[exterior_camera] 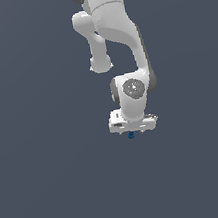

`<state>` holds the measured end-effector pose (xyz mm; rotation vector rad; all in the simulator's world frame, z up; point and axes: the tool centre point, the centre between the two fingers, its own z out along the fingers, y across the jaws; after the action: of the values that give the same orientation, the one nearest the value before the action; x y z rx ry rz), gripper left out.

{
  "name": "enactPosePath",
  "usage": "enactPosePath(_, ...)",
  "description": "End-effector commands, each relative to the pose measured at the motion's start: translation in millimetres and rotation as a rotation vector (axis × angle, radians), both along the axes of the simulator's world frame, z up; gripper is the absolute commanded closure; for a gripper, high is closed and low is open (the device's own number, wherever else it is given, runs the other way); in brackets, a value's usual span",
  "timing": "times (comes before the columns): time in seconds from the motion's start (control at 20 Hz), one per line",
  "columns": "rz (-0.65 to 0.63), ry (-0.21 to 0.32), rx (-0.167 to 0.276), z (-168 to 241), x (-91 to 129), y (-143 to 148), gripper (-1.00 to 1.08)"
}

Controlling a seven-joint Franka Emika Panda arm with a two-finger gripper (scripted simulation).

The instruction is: Pick up the object and move it to a goal position.

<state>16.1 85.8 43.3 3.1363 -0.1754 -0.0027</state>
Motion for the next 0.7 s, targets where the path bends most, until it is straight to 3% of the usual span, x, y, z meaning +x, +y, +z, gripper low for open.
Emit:
enactPosePath(0.0,0.000,-0.002,0.000,-0.7,0.9,0.1,1.08)
enactPosePath(0.65,0.000,-0.002,0.000,2.4,1.1,-0.4,1.08)
